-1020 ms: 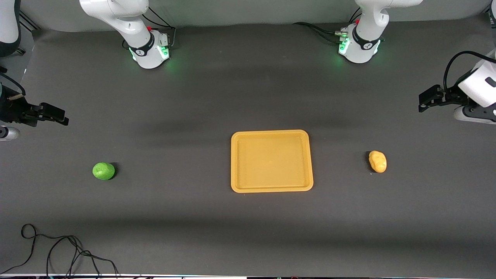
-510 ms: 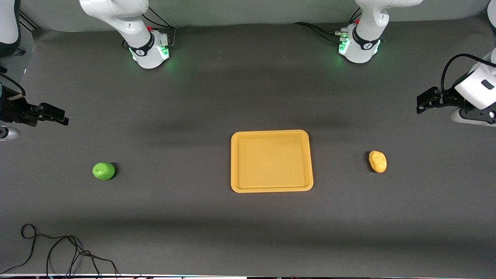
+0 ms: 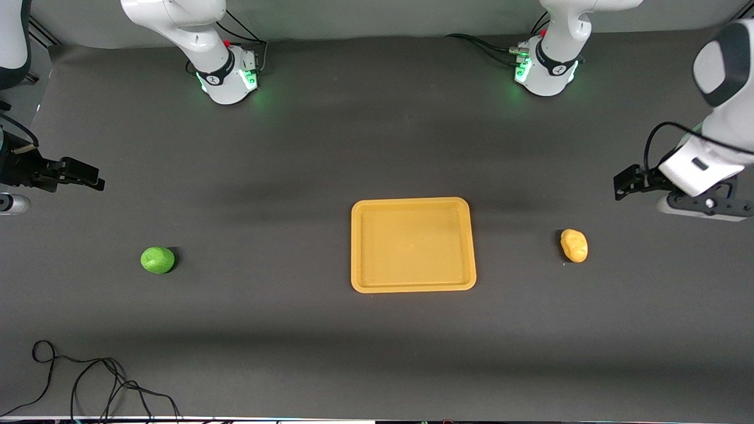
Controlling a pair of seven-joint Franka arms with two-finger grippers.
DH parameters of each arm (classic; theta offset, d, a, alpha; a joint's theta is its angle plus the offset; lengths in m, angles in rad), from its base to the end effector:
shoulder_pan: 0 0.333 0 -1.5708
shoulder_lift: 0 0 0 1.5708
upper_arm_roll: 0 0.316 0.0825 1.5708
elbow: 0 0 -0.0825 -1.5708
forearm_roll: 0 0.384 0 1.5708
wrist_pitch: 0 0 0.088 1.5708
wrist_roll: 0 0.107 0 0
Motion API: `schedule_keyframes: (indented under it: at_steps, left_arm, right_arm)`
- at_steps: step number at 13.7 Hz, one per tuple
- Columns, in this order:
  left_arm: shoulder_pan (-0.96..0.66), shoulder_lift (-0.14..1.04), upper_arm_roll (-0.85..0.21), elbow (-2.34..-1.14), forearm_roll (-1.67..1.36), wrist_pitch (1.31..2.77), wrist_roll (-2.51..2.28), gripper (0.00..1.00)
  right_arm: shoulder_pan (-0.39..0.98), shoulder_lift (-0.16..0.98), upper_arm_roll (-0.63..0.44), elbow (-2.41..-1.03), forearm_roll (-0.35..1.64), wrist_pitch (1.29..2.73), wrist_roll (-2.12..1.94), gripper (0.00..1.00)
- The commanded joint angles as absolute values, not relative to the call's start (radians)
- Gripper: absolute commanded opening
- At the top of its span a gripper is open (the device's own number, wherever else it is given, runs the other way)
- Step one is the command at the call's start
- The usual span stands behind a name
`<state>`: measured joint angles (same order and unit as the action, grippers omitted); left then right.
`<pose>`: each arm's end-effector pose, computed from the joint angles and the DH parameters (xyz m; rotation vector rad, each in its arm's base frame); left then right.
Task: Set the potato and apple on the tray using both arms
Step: 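Move the left gripper toward the yellow potato, then lower the left gripper over the potato and close on it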
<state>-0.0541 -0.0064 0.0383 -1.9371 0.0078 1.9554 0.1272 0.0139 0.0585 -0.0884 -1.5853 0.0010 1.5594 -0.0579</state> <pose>0.5595 -0.0083 0.4867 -3.1246 0.2282 -0.0380 0.5670 -0.0408 0.5840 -3.1373 0.0262 0.1323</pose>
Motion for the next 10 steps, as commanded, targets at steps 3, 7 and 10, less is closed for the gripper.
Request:
schedule_keyframes:
  at_steps: [3, 7, 10]
  left_arm:
    - [-0.043, 0.052, 0.043, -1.997, 0.011, 2.07, 0.164, 1.0]
    - [-0.037, 0.167, 0.041, -2.037, -0.006, 2.199, 0.175, 0.99]
    - [-0.041, 0.297, 0.041, -2.039, -0.009, 2.302, 0.176, 0.96]
  right_arm:
    - [0.026, 0.049, -0.101, -1.598, 0.014, 1.562, -0.041, 1.0]
    - [0.026, 0.045, -0.103, -1.601, 0.017, 1.566, -0.04, 1.0]
    - [0.026, 0.044, -0.106, -1.6, 0.017, 1.574, -0.04, 1.0]
